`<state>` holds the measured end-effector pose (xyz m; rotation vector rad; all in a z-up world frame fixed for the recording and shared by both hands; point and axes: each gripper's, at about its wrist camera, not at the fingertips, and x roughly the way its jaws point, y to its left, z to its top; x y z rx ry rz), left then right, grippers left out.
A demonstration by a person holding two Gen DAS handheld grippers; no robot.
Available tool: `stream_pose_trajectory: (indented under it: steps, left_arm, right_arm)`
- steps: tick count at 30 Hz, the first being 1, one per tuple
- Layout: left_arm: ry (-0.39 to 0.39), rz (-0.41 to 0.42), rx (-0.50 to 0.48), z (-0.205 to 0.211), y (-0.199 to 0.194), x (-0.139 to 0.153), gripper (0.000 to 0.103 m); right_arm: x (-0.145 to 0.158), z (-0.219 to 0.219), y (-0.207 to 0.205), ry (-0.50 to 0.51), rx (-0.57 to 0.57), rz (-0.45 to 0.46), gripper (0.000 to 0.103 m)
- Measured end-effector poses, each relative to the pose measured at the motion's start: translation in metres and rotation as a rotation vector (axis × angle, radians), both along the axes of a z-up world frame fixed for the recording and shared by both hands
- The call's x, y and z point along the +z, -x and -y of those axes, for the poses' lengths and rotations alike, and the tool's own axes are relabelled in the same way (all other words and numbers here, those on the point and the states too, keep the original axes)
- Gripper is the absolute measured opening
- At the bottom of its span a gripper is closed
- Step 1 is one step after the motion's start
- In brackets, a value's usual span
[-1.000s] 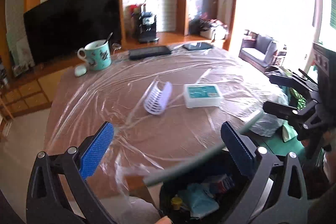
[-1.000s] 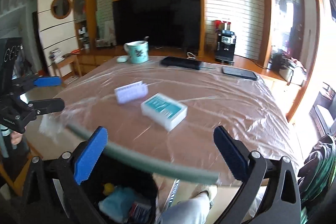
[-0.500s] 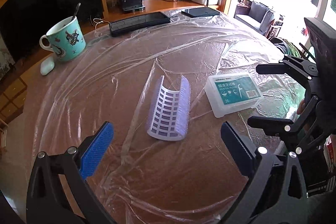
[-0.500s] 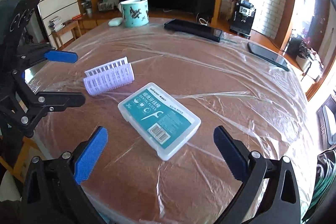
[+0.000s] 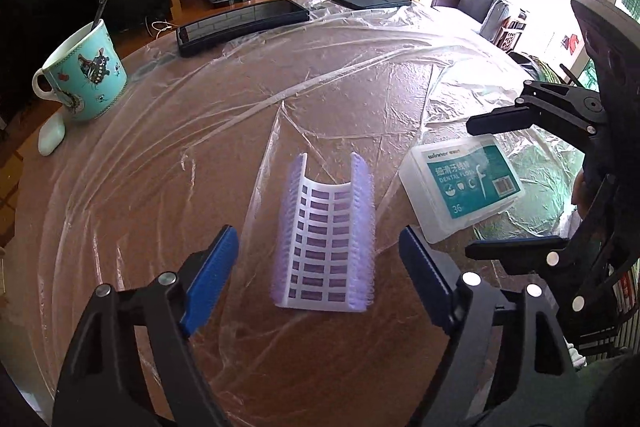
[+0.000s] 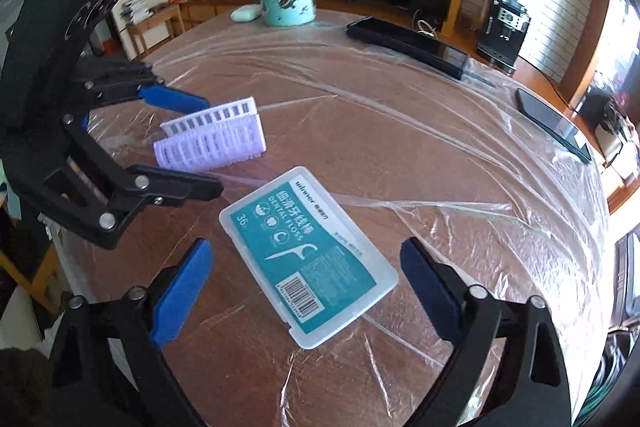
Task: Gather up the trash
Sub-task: 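Grasp the purple-white curler with the left gripper while the right grasps the floss box, then carry the curler with the left gripper while the right carries the floss box over the bin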
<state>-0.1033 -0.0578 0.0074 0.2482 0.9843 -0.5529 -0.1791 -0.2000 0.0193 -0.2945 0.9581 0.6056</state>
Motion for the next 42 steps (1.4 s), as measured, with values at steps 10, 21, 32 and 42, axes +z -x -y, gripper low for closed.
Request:
stream_pose_trajectory:
  steps: [10, 21, 32, 42]
  left_arm:
    - [-0.01, -0.009, -0.015, 0.001, -0.005, -0.001, 0.049]
    - [0.03, 0.015, 0.044, -0.007, 0.0, 0.008, 0.044]
    - [0.053, 0.02, 0.07, -0.011, 0.013, 0.017, 0.044]
    - [0.057, 0.027, 0.068, -0.011, 0.028, 0.022, 0.044]
  right_arm:
    - [-0.005, -0.012, 0.001, 0.027, 0.026, -0.015, 0.064]
    - [0.005, 0.004, 0.008, -0.082, -0.085, 0.006, 0.056]
    - [0.009, 0.02, 0.01, -0.192, -0.156, -0.022, 0.055]
    - [0.013, 0.02, 0.02, -0.213, -0.159, -0.015, 0.055]
